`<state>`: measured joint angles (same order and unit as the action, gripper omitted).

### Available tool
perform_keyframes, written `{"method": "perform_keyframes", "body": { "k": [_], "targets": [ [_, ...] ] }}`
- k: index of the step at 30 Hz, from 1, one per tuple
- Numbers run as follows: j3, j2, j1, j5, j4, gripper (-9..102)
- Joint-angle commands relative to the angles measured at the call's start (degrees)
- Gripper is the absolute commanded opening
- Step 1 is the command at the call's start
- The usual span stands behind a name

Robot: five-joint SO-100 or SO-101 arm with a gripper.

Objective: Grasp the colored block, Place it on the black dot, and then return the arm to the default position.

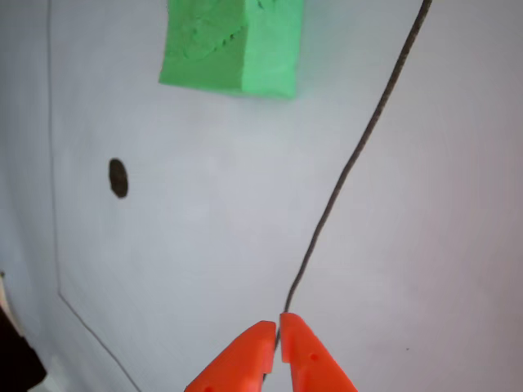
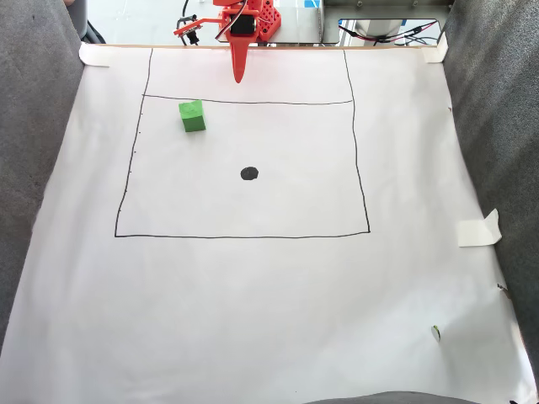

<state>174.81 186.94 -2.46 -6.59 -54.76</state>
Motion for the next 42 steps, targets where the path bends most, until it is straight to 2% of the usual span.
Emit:
{"method": "perform_keyframes", "body": {
  "k": [1, 35, 40, 42],
  "targets": [
    [-0.8, 0.4, 1.1, 2.0, 0.1, 0],
    [-0.9, 0.3, 1.0, 2.2, 0.0, 0],
    [-4.3, -7.2, -0.4, 3.5, 7.1, 0],
    [-11.2, -12.0, -0.7, 6.6, 5.6, 0]
  ]
}}
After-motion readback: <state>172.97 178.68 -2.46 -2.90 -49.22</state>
